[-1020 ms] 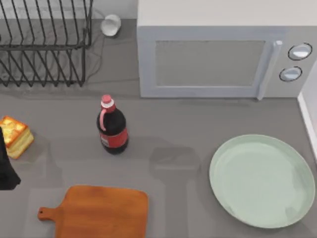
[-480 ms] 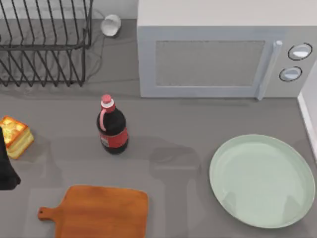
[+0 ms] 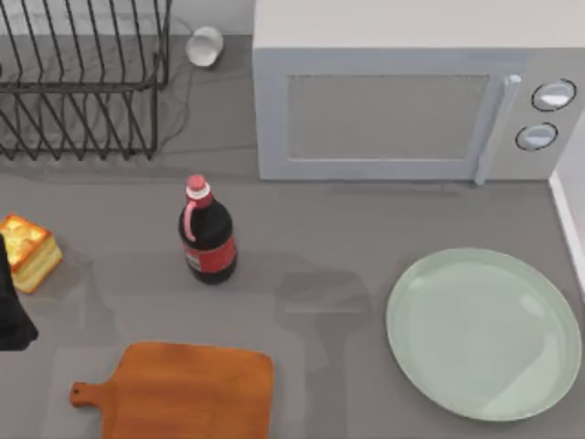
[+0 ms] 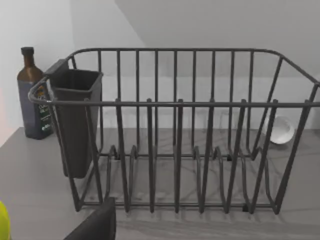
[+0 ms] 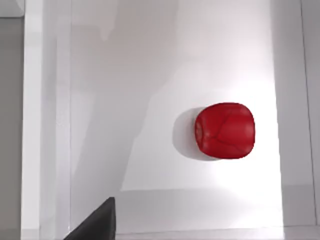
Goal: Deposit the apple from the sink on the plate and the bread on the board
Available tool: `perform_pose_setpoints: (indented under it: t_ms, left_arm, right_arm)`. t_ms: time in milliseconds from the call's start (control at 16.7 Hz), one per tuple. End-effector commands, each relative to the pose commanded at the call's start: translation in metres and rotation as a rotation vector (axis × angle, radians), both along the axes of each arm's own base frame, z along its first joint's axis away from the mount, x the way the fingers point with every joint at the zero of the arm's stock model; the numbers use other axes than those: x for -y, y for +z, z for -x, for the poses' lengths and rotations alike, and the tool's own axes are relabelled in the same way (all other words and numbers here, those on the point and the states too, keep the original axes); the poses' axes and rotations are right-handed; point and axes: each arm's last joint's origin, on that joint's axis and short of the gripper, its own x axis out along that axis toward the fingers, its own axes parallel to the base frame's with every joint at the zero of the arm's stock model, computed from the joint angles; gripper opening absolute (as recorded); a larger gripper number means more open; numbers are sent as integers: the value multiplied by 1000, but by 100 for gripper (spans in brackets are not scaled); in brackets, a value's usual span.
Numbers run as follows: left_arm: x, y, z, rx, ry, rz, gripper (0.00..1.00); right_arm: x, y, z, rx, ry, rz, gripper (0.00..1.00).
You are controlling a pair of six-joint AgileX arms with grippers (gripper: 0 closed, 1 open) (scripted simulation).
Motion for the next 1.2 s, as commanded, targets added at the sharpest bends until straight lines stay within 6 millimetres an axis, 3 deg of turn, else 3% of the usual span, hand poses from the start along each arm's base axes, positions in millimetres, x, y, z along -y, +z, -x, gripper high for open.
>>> perform_pose_setpoints:
  t_ms: [240,480,660,1020,1200]
  left_arm:
    - [0,0,0,0,0,0,100]
    - [0,0,0,0,0,0,100]
    - [0,0,0,0,0,0,100]
    - [0,0,0,0,0,0,100]
    - [0,0,0,0,0,0,100]
  right_arm:
    - [37,-42,-64,-279,-5,-56,100]
    - [63,-84,-97,-454,-4,-107,100]
    - [71,-98,-105,-505,-3,-126,100]
    - [69,-100,-106,-508,1,-125,100]
    - [71,-125,-109,-513,1,-127,100]
